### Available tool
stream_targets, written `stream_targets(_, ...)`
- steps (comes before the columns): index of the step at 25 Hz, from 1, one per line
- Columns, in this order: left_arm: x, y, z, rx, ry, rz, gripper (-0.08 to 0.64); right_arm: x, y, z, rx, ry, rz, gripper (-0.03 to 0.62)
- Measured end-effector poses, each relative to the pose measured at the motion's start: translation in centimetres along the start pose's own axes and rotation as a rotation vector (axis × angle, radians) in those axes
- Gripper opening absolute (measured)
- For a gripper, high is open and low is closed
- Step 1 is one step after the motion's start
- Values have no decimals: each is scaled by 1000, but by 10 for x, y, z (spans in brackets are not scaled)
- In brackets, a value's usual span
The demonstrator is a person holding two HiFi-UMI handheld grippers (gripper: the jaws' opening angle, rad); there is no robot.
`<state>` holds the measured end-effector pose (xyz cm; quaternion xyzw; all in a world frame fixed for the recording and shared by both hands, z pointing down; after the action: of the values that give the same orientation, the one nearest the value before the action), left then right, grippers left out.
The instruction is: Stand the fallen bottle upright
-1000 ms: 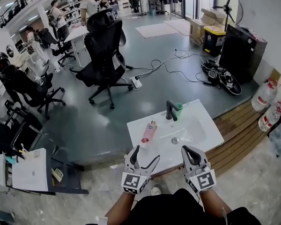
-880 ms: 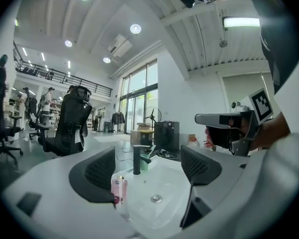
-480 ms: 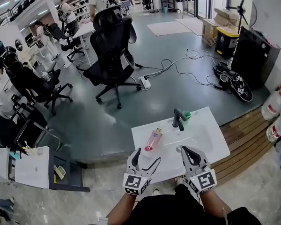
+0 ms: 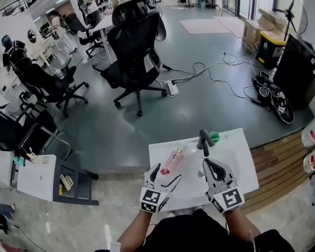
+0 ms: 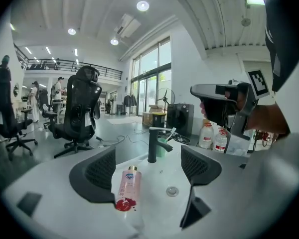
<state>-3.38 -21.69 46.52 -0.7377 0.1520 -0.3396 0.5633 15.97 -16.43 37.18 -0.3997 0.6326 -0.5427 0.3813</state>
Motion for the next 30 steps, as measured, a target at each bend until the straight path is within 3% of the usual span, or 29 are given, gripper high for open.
stream_targets(6,31,-23,-17,-30,32,-159,407,22,-14,17,19,48,9,15)
stream_targets(10,59,-53,-30,-65,47,-377,407,30,-30,27,54,73,4,15)
stream_targets(13,82,-72,-36,-49,60,-521,407,32,-42,36,67,85,-15,15)
stream_targets(17,117,-81,-48,-5,107,-589,407,32,-55,49,109,73,-13,15)
stream_targets(21,150,-89,-57,26,119,-729,407,30,-58,64,159,30,57,15)
stream_targets(25,177,-102,-61,22,112,-832,407,26,-82,74,166,46,8,15)
stream_targets(30,200,-118,-66,23,129,-902,407,24,-98,88,175,71,-29,15)
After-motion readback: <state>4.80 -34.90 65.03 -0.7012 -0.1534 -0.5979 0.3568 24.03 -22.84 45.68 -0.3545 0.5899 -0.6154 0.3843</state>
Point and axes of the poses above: the fingertips, and each gripper's own axes: x forward along the fingers, z to its right, y out of its top, the point moved 7 cm from there along -x, backward along the fingers, and after that the axes turned 6 degrees about -x, right-handed, at the moved point
